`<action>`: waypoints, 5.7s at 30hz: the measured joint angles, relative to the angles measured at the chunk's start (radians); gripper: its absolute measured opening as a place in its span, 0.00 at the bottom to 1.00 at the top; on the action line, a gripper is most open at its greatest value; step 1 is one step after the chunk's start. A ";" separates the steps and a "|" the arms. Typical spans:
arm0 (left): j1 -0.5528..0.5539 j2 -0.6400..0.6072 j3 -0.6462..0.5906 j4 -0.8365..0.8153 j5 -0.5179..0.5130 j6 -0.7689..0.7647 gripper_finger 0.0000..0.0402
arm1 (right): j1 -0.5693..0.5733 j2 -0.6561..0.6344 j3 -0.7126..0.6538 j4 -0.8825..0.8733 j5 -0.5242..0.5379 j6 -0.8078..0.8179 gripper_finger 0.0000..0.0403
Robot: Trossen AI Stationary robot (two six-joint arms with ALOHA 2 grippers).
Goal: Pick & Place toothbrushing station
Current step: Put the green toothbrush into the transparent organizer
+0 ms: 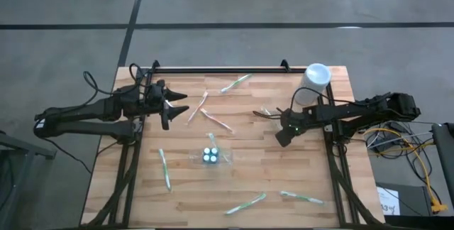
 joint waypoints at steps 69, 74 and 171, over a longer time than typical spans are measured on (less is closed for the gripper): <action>0.000 0.000 0.000 0.000 0.001 0.000 0.60 | 0.118 0.737 1.356 -0.965 -0.585 -0.430 0.08; 0.000 0.000 0.000 0.000 0.001 0.000 0.60 | 0.120 0.743 1.352 -0.959 -0.601 -0.443 0.08; 0.000 0.000 0.000 0.000 0.000 0.000 0.60 | 0.233 0.200 0.698 -0.236 0.007 -0.242 0.09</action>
